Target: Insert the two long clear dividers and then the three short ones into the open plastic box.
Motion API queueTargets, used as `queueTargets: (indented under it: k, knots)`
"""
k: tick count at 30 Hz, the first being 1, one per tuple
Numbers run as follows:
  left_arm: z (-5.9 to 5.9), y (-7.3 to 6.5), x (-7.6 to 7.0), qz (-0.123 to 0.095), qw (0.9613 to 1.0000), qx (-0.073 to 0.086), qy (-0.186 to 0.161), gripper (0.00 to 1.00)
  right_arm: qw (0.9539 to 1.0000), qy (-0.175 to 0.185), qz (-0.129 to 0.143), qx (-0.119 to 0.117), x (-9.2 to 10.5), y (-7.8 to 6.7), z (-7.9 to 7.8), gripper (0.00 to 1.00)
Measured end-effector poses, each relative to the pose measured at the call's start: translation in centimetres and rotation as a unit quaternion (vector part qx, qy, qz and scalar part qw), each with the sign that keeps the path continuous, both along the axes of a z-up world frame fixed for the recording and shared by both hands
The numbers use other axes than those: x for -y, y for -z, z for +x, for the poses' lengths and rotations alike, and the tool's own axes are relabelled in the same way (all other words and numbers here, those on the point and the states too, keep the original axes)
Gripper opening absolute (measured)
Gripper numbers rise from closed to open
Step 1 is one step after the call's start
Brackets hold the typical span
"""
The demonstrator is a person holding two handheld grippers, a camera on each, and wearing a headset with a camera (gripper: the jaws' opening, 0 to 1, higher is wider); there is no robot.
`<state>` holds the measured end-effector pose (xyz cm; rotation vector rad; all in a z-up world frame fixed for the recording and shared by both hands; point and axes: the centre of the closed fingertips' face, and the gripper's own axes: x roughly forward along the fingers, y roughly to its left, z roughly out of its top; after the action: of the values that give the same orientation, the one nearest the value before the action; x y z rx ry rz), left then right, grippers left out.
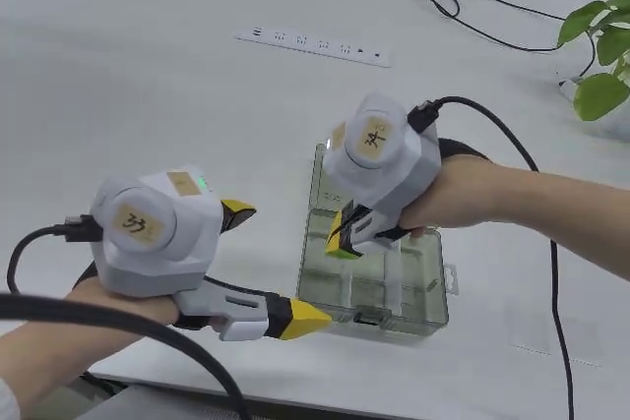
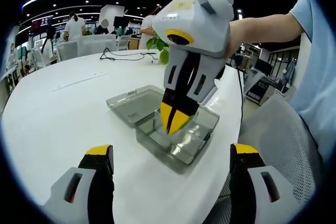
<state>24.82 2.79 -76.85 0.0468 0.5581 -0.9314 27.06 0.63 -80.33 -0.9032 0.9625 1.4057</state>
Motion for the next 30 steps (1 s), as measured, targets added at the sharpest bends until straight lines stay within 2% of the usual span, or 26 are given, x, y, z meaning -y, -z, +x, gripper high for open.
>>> queueTargets:
  k: [14,16,30]
  knots:
    - [0.0,0.0,0.2,0.002,1.0,0.0,0.006,0.93,1.0,0.002,-0.008,0.001,0.1,0.7,-0.1,0.02]
    - [0.0,0.0,0.3,0.003,1.0,-0.001,0.009,0.93,0.9999,0.0,-0.01,0.005,0.1,1.2,-0.2,0.02]
    - [0.1,-0.2,0.5,0.004,0.9999,0.003,0.014,0.93,0.9999,0.003,-0.013,-0.001,0.1,1.1,-0.2,0.02]
